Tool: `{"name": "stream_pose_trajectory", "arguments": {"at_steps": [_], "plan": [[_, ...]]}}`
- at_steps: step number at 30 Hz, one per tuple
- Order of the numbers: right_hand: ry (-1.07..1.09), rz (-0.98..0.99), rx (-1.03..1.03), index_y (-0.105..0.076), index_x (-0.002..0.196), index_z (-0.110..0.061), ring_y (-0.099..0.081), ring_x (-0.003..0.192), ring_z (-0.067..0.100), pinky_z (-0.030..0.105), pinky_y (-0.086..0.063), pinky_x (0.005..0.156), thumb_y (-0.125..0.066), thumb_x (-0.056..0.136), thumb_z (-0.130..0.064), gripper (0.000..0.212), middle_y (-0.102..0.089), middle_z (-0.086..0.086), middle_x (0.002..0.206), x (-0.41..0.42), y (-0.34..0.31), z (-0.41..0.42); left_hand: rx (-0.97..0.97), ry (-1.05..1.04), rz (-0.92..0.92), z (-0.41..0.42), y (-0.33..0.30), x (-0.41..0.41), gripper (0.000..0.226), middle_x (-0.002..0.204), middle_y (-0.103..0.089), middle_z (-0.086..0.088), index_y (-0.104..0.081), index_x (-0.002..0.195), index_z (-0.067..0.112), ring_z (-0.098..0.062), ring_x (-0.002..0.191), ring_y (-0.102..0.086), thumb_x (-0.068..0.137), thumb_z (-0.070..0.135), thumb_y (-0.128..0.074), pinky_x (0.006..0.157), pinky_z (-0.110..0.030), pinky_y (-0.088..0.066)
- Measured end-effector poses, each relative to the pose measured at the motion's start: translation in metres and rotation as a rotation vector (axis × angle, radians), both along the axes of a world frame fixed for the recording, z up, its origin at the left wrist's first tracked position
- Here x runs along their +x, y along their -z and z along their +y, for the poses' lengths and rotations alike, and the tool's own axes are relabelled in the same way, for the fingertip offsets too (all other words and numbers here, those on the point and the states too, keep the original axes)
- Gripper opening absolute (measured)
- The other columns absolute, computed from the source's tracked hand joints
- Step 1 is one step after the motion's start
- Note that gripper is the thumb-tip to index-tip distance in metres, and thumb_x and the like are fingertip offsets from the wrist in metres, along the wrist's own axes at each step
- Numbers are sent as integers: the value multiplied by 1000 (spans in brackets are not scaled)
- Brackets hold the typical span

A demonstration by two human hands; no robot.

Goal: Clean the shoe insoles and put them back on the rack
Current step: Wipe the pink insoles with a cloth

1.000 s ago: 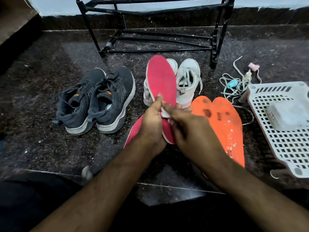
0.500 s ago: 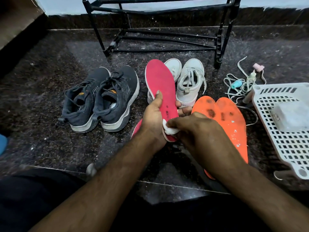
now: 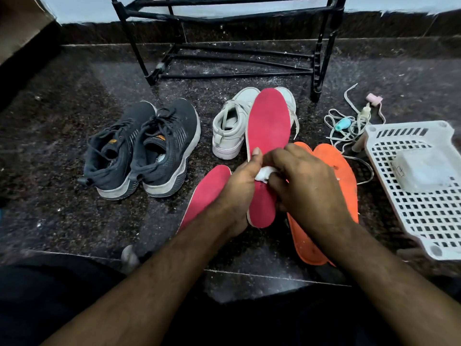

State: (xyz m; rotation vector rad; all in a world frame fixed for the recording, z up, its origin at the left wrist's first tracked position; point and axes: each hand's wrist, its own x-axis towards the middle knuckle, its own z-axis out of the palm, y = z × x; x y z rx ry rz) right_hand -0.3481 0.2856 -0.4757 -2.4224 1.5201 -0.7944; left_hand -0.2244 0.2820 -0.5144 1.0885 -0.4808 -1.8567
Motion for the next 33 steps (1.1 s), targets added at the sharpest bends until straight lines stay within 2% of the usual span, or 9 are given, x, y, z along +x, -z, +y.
{"name": "stream_pose_trajectory", "arguments": {"at_steps": [3,5,8,12,18,23,26,28,33], "plan": [[-22,-34,20,-61,102,-19,-60,82,30,43,-48,66,-57,84,-19,19,-59,3,90,9,0,6,14,-60,-15,-3,-3,6,59,114,-65,-21,-61,126,12,-34,109,-63,93,60,-54,104,-46,-48],[-114,-22,39,-66,102,-16,-61,77,31,41,-49,63,-45,84,-25,29,-60,6,89,16,2,14,57,-98,-26,-6,-7,13,59,99,-69,-16,-63,120,11,-28,90,-69,96,63,-47,89,-37,-55],[-196,46,72,-68,104,-12,-62,81,33,42,-51,65,-46,86,-25,31,-63,10,92,24,7,22,125,-86,-9,-11,-6,19,64,70,-66,-7,-66,85,10,-19,60,-65,97,66,-38,65,-25,-53],[-245,-11,160,-67,90,-15,-61,77,29,39,-50,64,-56,83,-24,16,-62,4,85,20,5,19,90,-78,-56,-12,-8,20,69,75,-66,-17,-62,77,6,-27,68,-64,98,66,-35,70,-31,-53],[-366,-56,280,-56,75,-27,-53,67,11,33,-46,61,-67,77,-20,14,-55,-11,73,17,-1,32,-18,-167,-172,-19,-12,27,66,66,-68,-16,-58,81,5,-25,53,-68,102,61,-28,43,-28,-52],[-261,-276,318,-55,77,-23,-54,61,6,22,-42,57,-68,75,-16,14,-59,-10,68,3,-21,23,-6,-222,-106,-20,-11,22,64,77,-61,-23,-59,82,4,-30,63,-65,98,63,-42,66,-42,-58],[-128,-448,246,-63,84,-21,-61,62,6,20,-46,59,-72,80,-7,17,-66,-6,72,-6,-23,12,-11,-214,-32,-17,-7,18,76,112,-65,-30,-61,119,-2,-43,104,-64,83,66,-60,92,-62,-52],[-87,-317,136,-67,94,-19,-64,71,14,30,-50,65,-71,84,-10,13,-67,-3,81,-5,-14,7,-27,-190,-74,-10,-8,9,79,119,-64,-27,-52,136,1,-40,105,-62,86,62,-61,88,-53,-54],[-140,-113,159,-69,87,-21,-60,74,22,35,-45,67,-64,77,-17,11,-62,2,80,14,6,13,-97,-257,-285,-4,-7,6,44,81,-68,-14,-64,106,5,-25,71,-65,104,44,-46,69,-32,-57]]}}
